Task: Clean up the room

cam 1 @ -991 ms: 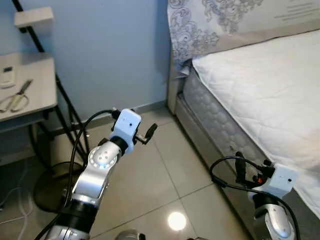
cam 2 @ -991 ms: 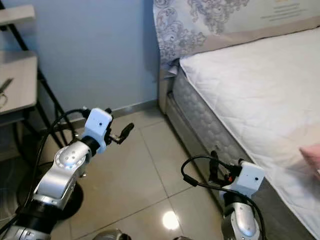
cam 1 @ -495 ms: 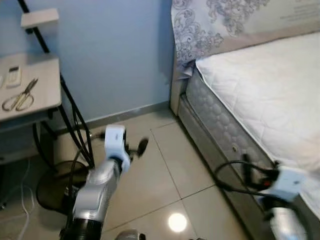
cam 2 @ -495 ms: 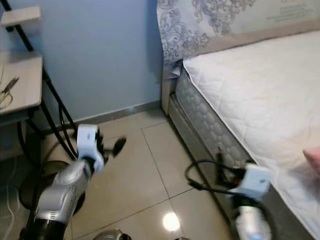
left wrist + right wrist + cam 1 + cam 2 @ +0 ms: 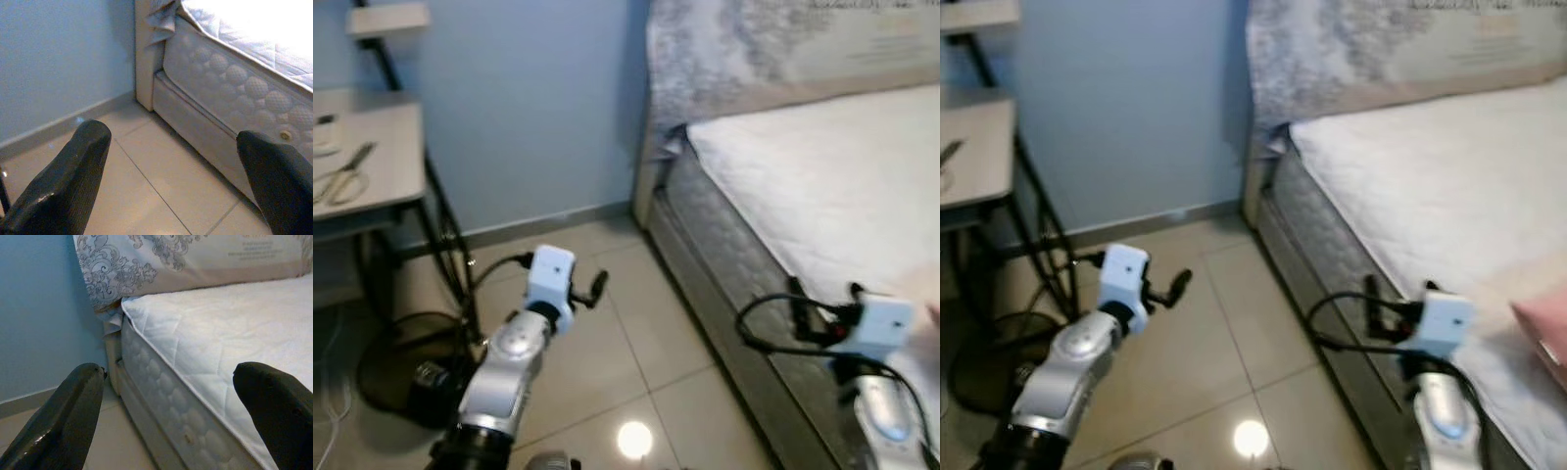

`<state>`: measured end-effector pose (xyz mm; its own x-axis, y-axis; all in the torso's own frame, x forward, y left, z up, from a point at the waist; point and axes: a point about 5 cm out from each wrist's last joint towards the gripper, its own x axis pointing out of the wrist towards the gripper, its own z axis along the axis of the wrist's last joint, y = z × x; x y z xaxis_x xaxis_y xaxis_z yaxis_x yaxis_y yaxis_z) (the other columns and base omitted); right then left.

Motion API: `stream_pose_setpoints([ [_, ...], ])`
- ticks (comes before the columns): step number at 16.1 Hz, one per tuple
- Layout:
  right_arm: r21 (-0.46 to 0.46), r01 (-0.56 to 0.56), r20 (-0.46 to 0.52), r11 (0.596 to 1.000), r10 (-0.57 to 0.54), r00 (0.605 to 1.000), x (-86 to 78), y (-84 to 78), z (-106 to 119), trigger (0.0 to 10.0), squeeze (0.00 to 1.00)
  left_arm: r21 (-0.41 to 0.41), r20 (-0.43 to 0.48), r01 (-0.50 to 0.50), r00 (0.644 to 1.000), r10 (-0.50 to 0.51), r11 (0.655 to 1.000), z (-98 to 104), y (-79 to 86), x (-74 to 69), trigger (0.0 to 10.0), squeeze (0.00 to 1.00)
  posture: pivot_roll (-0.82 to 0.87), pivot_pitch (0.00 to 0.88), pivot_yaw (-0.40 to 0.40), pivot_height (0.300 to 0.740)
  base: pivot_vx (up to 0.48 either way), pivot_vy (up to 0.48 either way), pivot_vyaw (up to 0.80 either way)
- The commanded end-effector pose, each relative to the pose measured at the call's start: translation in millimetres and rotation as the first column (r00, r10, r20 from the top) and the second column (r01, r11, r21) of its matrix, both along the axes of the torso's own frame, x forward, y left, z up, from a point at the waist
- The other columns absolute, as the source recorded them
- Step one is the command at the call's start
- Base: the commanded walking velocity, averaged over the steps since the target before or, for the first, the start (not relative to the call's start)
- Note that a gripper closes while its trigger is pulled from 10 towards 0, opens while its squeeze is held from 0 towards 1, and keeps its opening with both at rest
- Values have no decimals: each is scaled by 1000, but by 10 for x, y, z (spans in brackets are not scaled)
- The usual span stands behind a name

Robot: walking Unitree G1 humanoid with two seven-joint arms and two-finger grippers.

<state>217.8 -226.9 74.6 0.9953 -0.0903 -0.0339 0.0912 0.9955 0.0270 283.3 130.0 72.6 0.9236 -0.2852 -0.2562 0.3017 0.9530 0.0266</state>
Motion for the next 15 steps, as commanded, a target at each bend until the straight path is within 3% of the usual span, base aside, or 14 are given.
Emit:
stream_pose_setpoints([
  [1, 7, 1, -35, 1000, 0, 999, -13, -3, -64, 10000, 0, 10, 38, 24, 999, -24, 1000, 69, -63, 46, 10000, 0, 217, 22, -69, 740, 0, 0, -738],
  [11, 29, 45, -33, 999, -44, 998, -63, 6, -113, 10000, 0, 23, 34, 23, 999, -24, 999, 61, -58, 88, 10000, 0, 193, 27, -39, 740, 0, 0, -708],
  [14, 33, 73, -2, 997, -73, 997, -28, 40, -106, 10000, 0, 66, 4, 68, 998, -69, 995, 36, -6, 92, 10000, 0, 183, 11, 66, 740, 0, 0, 0],
  [15, 36, 77, 19, 996, -78, 997, 30, 101, -103, 10000, 0, 101, -19, 106, 994, -105, 989, 50, 76, 111, 10000, 0, 165, 0, 194, 740, 0, 0, 0],
])
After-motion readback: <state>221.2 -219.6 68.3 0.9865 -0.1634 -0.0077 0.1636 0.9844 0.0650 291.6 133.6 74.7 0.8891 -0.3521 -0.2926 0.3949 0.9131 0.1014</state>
